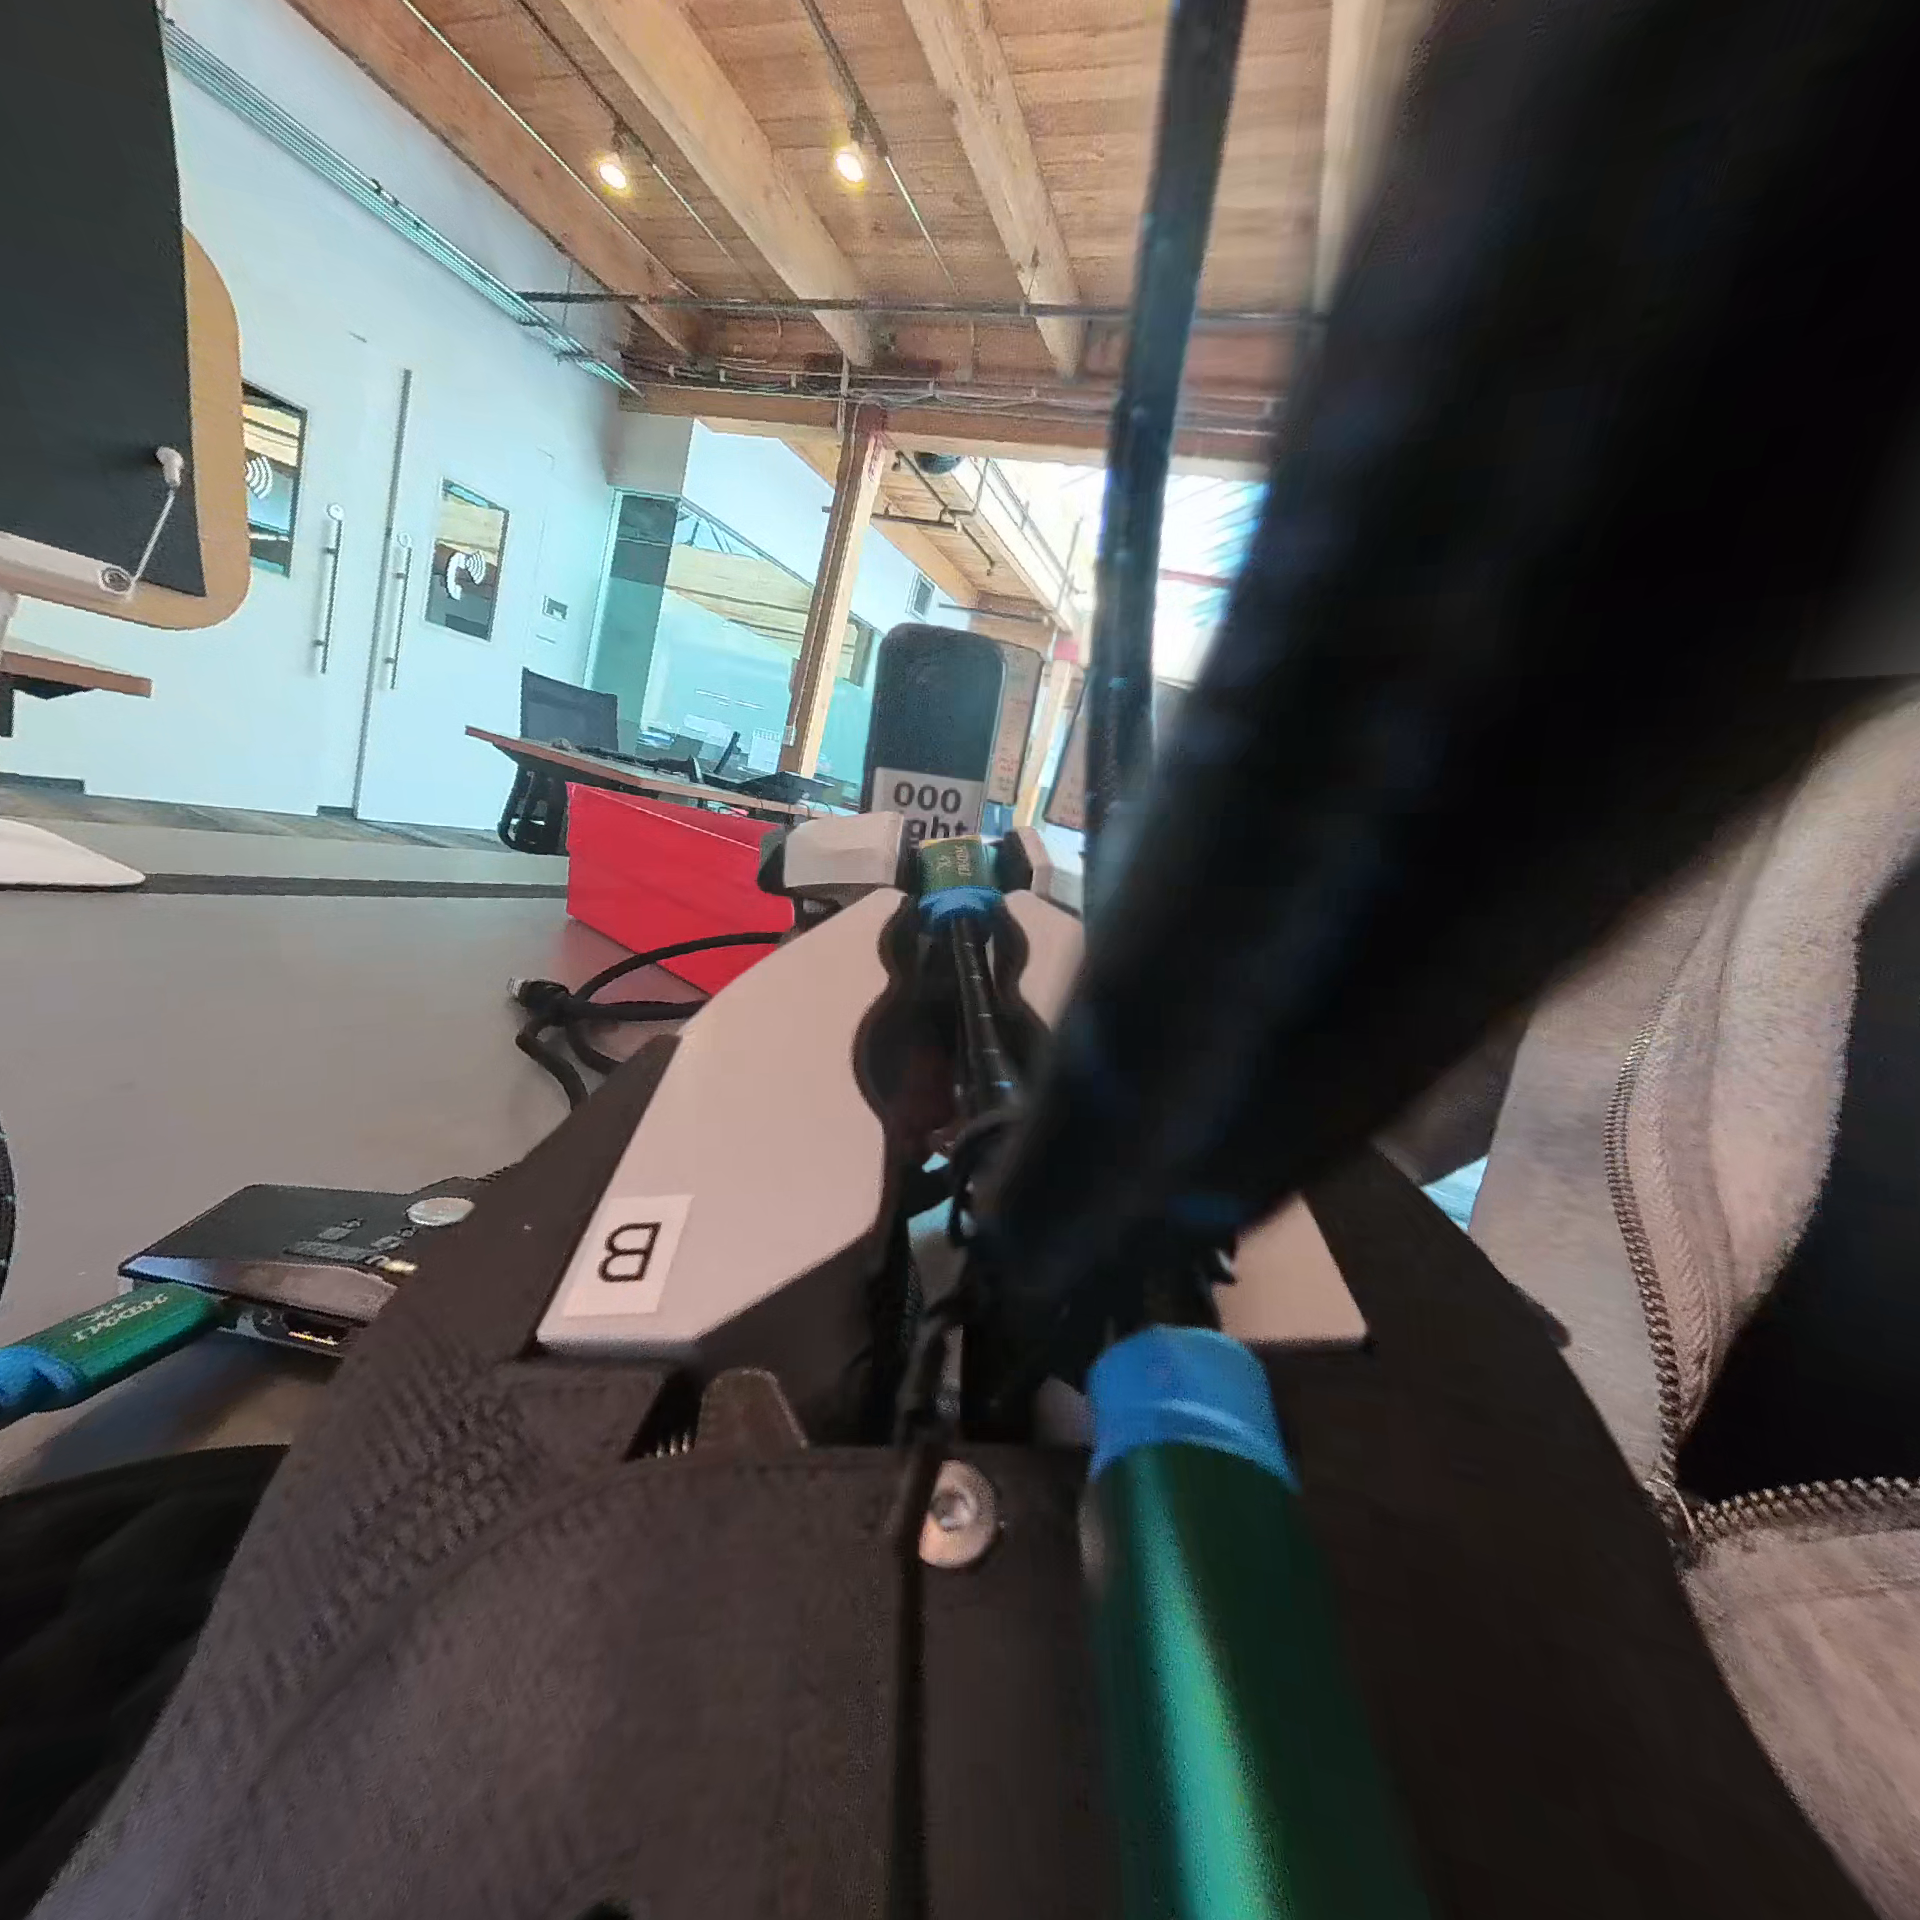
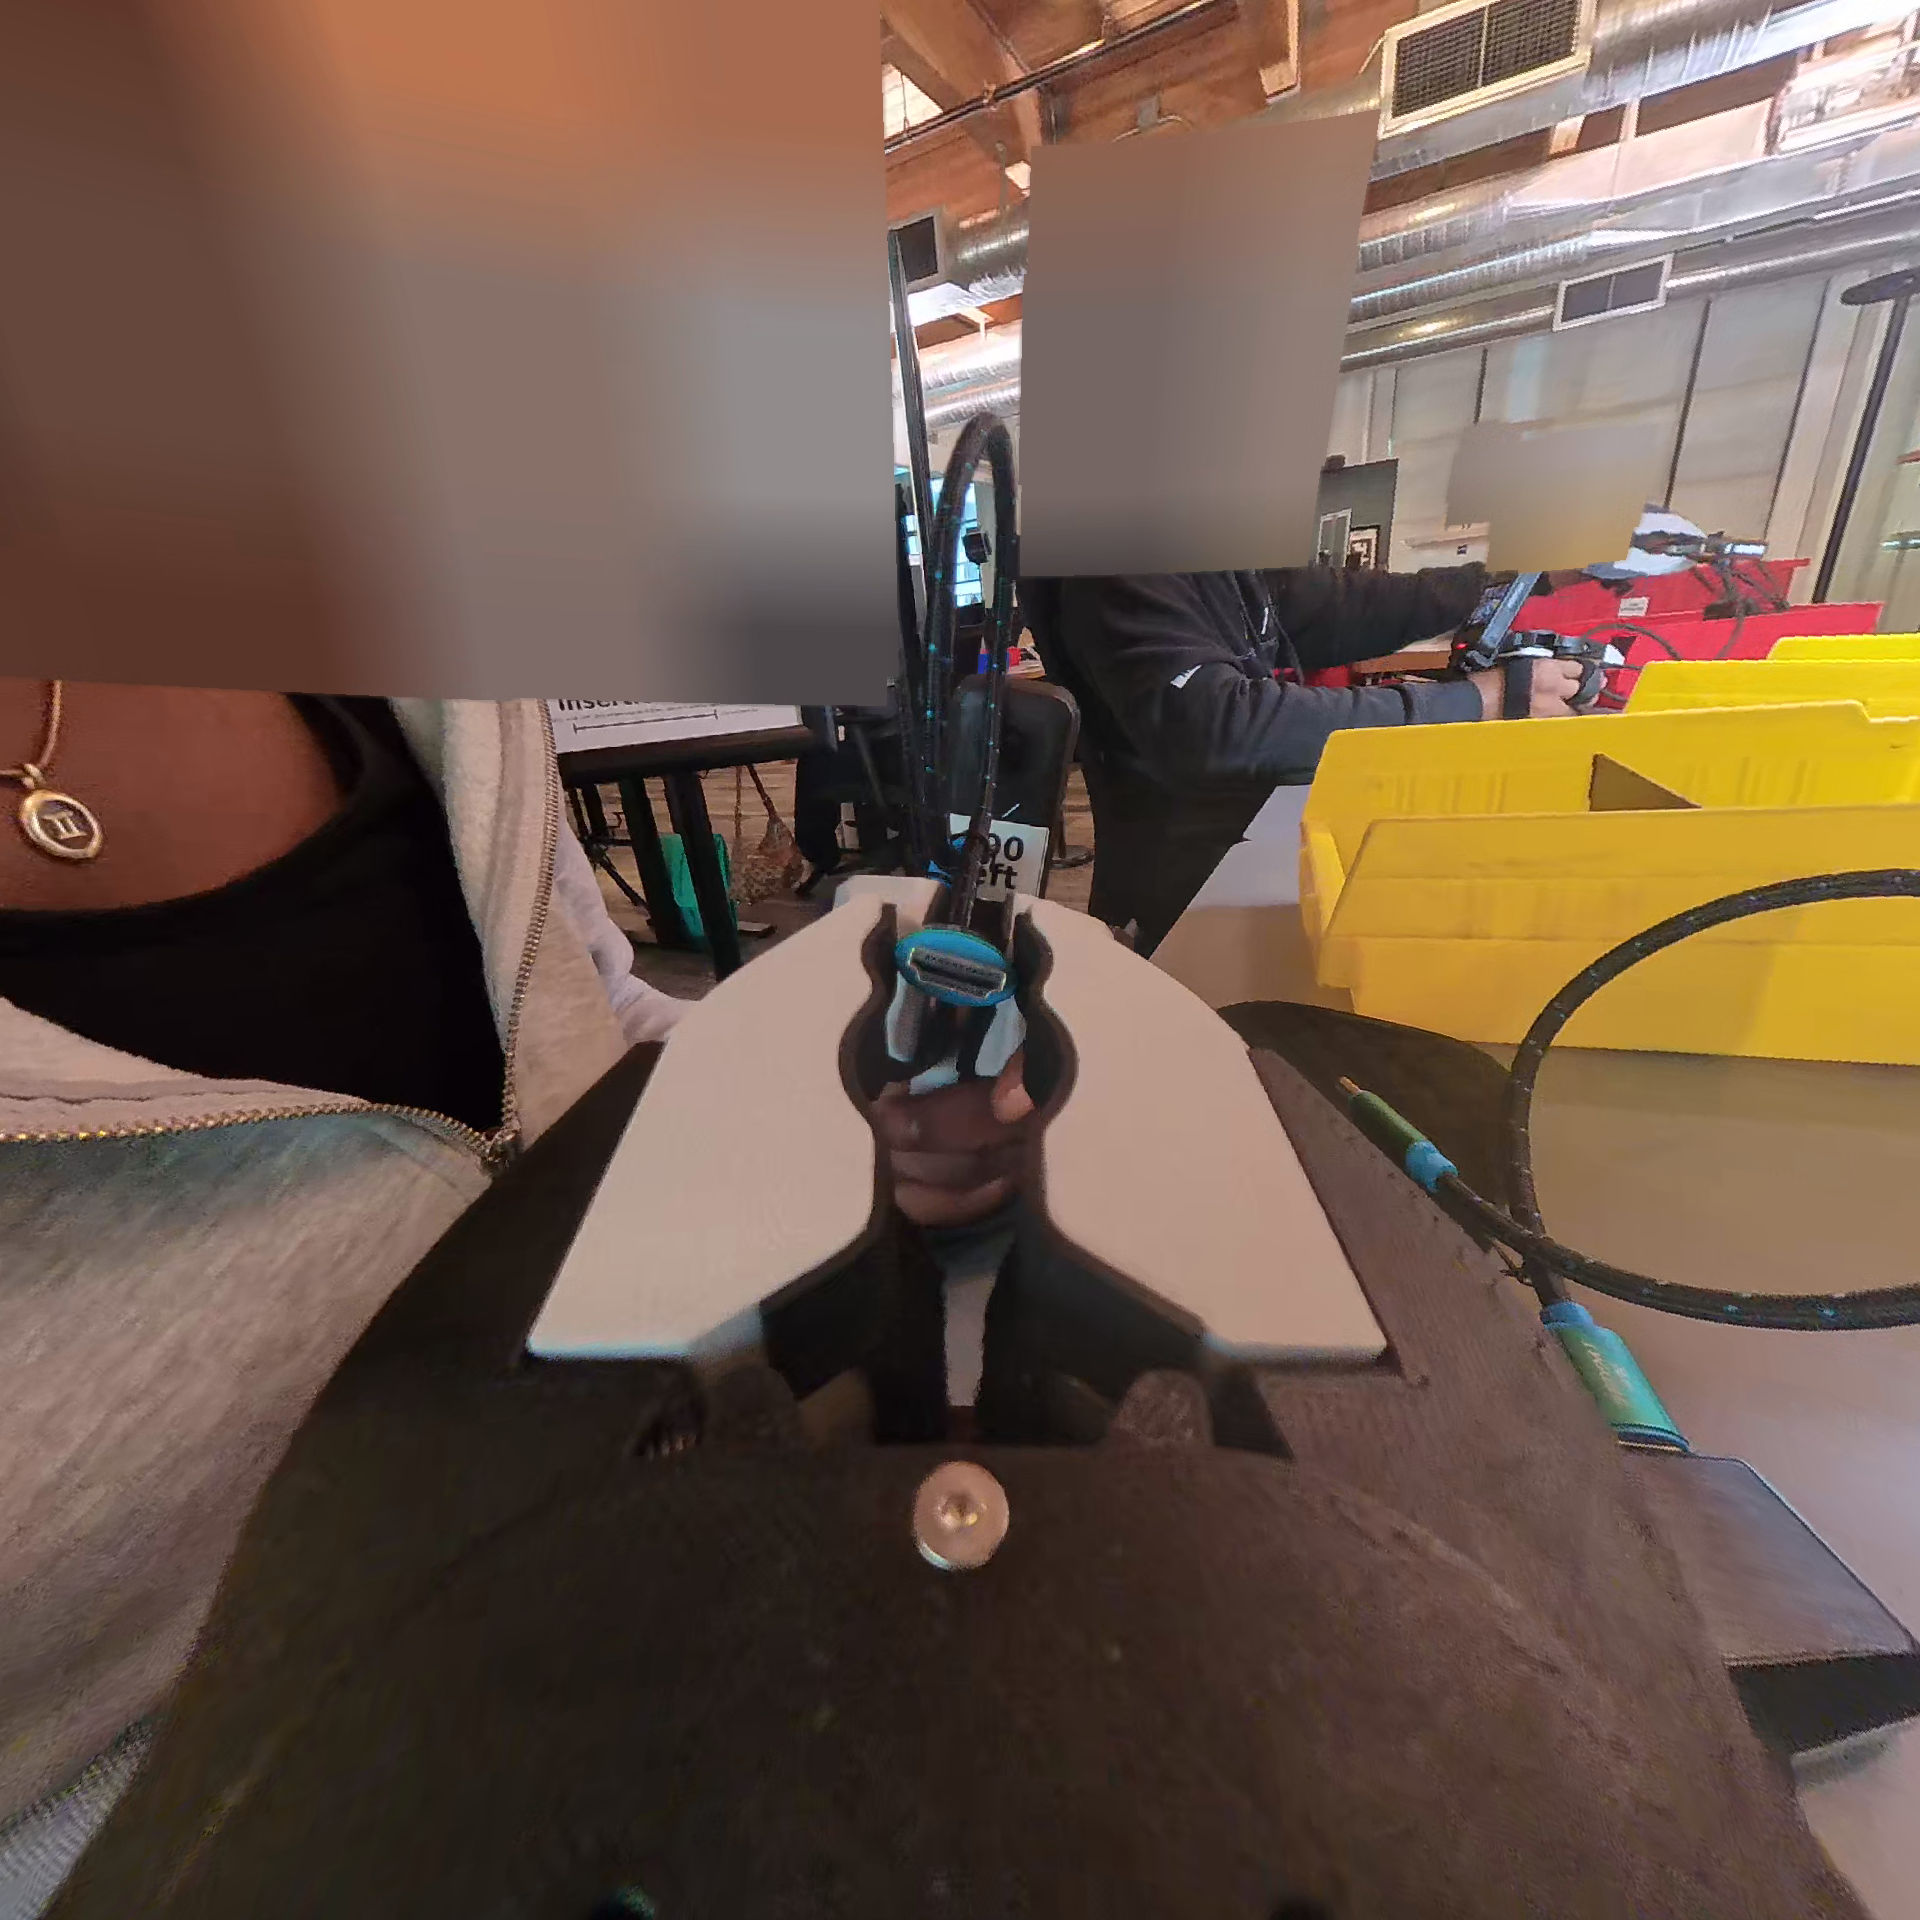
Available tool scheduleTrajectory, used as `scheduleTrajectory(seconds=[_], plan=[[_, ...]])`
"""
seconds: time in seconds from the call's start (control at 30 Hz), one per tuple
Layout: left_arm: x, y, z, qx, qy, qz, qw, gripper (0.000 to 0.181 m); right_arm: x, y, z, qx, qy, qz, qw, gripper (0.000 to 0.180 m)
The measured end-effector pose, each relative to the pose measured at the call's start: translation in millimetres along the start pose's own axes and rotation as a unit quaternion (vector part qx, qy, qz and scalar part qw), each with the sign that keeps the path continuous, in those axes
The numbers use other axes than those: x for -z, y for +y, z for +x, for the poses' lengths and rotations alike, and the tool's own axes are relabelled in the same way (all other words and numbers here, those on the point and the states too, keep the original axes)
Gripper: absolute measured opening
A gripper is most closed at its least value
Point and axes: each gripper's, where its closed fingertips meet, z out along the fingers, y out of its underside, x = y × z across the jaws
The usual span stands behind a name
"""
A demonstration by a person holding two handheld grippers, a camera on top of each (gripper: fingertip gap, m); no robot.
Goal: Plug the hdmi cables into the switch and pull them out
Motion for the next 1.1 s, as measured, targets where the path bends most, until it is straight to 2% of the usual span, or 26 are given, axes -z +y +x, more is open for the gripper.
scheduleTrajectory(seconds=[0.3, 0.33, 0.37, 0.43, 0.5, 0.6, 0.63, 0.7, 0.8, 0.87, 0.97, 1.1], plan=[[1, 6, 1, 0.005, 0.006, -0.021, 1.000, 0.012, 0, 2, -1, 0.038, 0.006, -0.023, 0.999, 0.021], [1, 5, 1, 0.006, 0.003, -0.019, 1.000, 0.014, 1, 4, -1, 0.040, 0.007, -0.028, 0.999, 0.022], [1, 4, 0, 0.006, 0.001, -0.017, 1.000, 0.032, 1, 5, -1, 0.043, 0.008, -0.031, 0.999, 0.022], [2, 5, 1, 0.006, 0.003, -0.017, 1.000, 0.024, 1, 5, -1, 0.044, 0.006, -0.031, 0.999, 0.022], [3, 5, 1, -0.008, -0.001, -0.021, 1.000, 0.024, 0, 6, -2, 0.048, 0.007, -0.038, 0.998, 0.022], [8, 4, -2, -0.071, -0.024, -0.052, 0.996, 0.016, 1, 13, 3, 0.060, 0.020, -0.082, 0.995, 0.022], [12, -2, -4, -0.094, -0.032, -0.053, 0.994, 0.013, 5, 15, 10, 0.068, 0.034, -0.108, 0.991, 0.029], [24, -13, -10, -0.121, -0.045, -0.057, 0.990, 0.010, 25, 26, 36, 0.084, 0.096, -0.187, 0.974, 0.045], [41, -22, -21, -0.143, -0.064, -0.060, 0.986, 0.011, 74, 62, 79, 0.068, 0.190, -0.345, 0.917, 0.058], [48, -20, -27, -0.134, -0.069, -0.055, 0.987, 0.011, 96, 88, 94, 0.036, 0.221, -0.413, 0.883, 0.060], [50, -20, -25, -0.124, -0.053, -0.046, 0.990, 0.010, 102, 112, 100, 0.029, 0.220, -0.463, 0.858, 0.062], [47, -11, -22, -0.112, -0.029, -0.080, 0.990, 0.011, 90, 107, 110, 0.049, 0.221, -0.454, 0.862, 0.061]])
